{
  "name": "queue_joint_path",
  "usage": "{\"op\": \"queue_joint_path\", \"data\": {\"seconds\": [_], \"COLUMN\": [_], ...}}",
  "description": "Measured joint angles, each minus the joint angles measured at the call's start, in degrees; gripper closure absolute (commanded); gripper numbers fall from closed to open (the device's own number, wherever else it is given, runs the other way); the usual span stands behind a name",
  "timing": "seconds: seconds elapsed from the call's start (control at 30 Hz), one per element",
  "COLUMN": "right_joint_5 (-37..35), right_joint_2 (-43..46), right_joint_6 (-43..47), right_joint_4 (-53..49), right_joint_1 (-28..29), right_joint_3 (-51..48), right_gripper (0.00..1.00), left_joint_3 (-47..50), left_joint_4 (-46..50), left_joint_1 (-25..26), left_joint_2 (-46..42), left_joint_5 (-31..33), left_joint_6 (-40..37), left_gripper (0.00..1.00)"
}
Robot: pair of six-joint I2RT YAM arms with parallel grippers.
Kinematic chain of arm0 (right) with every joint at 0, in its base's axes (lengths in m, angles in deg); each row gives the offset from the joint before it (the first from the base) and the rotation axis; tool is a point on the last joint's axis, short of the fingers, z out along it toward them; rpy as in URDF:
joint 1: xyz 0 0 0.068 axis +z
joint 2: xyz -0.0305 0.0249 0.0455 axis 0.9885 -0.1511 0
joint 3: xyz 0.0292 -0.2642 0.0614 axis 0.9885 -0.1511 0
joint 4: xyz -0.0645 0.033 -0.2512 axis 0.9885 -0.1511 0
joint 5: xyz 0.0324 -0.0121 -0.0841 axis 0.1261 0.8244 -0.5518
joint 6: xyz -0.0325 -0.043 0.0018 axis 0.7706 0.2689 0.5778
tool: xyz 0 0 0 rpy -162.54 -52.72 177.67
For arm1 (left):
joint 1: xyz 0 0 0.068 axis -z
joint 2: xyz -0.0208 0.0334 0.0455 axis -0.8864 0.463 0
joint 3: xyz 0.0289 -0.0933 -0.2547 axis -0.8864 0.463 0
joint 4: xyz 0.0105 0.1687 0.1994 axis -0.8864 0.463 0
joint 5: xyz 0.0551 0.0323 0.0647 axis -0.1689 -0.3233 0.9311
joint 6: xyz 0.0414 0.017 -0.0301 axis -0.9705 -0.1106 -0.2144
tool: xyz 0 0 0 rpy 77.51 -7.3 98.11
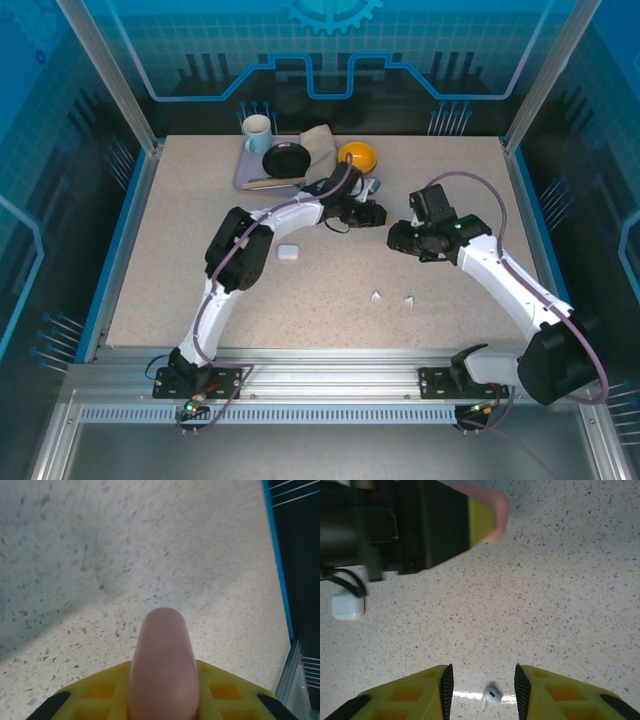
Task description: Insert wireless bluetooth earbuds into charging case
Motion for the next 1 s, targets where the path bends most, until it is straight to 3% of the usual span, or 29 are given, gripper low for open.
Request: {"op": "queue_joint_path", "data": {"seconds": [0.1, 0.23, 0.5, 0.67, 0.9, 0.93, 1.0], "right_joint_5": [-0.04, -0.28, -0.72, -1.77, -4.37, -4.76, -5.68], "right_joint_2": [0.39, 0.50, 0.50, 0.31, -4.28, -5.92, -9.90], "right_joint_6": [-0.15, -0.44, -0.59, -0.92, -2.36, -2.69, -3.43], "right_joint_4": [0.17, 0.15, 0.04, -0.39, -0.87, -0.96, -1.18], "right_joint_1": [0.26, 0.61, 1.51, 2.89, 7.91, 9.09, 11.58], "right_joint_3": [0.00, 0.00, 0.13, 1.95, 7.67, 8.96, 11.91], "right_gripper": [0.60, 0.58, 0.53, 0.51, 0.39, 0.38, 0.34], "left_joint_3": [-5.16, -8.50, -11.23, -11.87, -2.93, -1.07, 3.23], "left_joint_4": [6.08, 12.59, 19.10, 22.01, 22.10, 21.77, 20.44], "left_joint_1": [-0.02, -0.44, -2.73, -4.09, -7.63, -8.44, -10.43], "left_joint_2": [4.04, 6.36, 6.97, 5.86, -7.37, -10.32, -16.98], "left_joint_5": [-0.07, 0.11, 1.03, 1.68, 2.93, 3.23, 3.89], "left_joint_6": [1.16, 2.21, 2.82, 1.20, -0.09, -0.11, -0.35], "left_gripper": [0.82, 0.77, 0.43, 0.27, 0.23, 0.16, 0.14]}}
